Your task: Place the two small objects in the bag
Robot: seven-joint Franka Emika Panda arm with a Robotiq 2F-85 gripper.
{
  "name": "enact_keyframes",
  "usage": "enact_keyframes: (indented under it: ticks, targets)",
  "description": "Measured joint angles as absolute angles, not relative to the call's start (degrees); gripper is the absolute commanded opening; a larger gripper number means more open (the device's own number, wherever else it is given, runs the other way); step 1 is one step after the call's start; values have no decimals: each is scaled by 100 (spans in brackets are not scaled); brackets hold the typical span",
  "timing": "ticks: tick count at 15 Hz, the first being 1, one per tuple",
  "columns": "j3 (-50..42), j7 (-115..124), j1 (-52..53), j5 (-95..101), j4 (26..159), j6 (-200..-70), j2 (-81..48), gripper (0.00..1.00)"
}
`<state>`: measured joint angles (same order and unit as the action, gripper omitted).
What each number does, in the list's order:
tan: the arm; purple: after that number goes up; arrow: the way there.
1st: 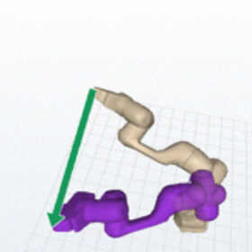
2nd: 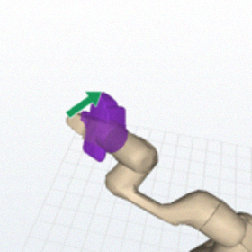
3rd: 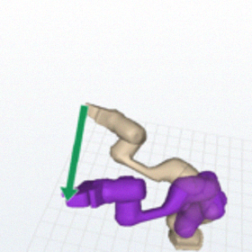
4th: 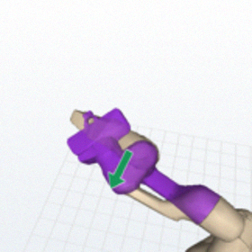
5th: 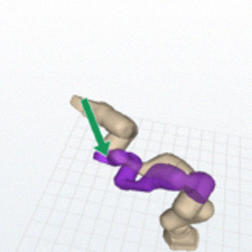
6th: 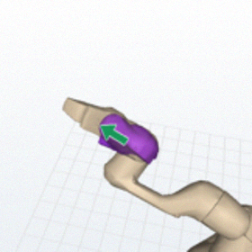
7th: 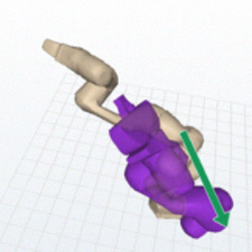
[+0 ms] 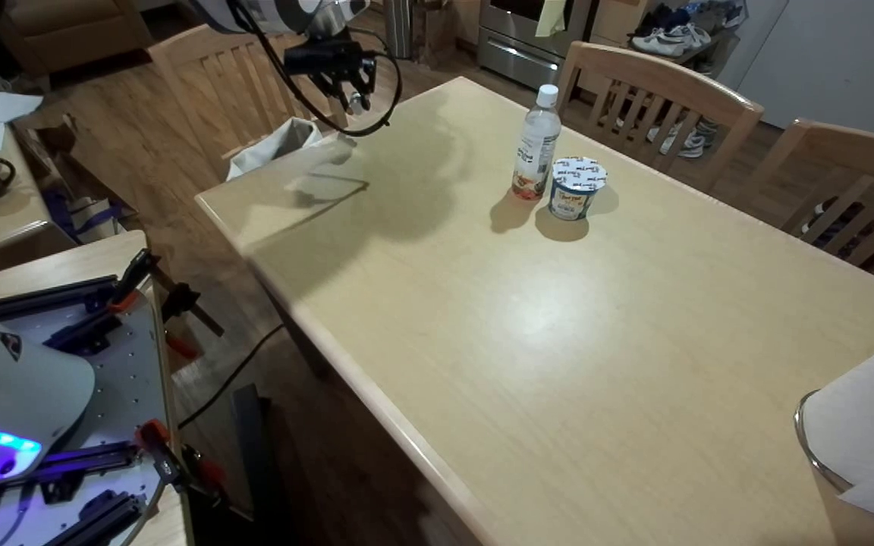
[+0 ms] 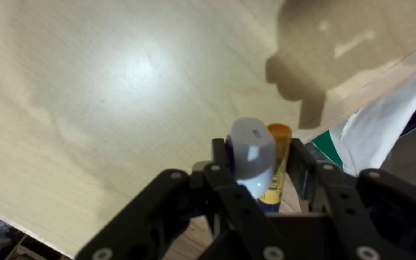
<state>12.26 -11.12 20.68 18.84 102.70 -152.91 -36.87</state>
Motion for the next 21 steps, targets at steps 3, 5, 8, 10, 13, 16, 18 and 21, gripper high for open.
enact_keyframes:
  ticks: [3,5,8,10,13,16,18,21]
  targets:
    - [1133,-1112,2031,1884,10269,-15295,-3697,19]
    - [1135,-1132,2034,1884,10260,-15310,-3736,19]
    - [1353,-1583,2027,1874,9970,-15284,-4062,19]
    - [1603,-2087,2031,1865,9563,-15198,-4449,19]
    - [1921,-2781,2087,1865,8789,-14738,-5020,19]
    - [2142,-3429,2157,1858,8034,-14150,-5454,19]
    - [2201,-3815,2241,1841,7600,-13797,-5670,19]
    - [2247,-4422,2433,1820,7020,-13323,-5930,19]
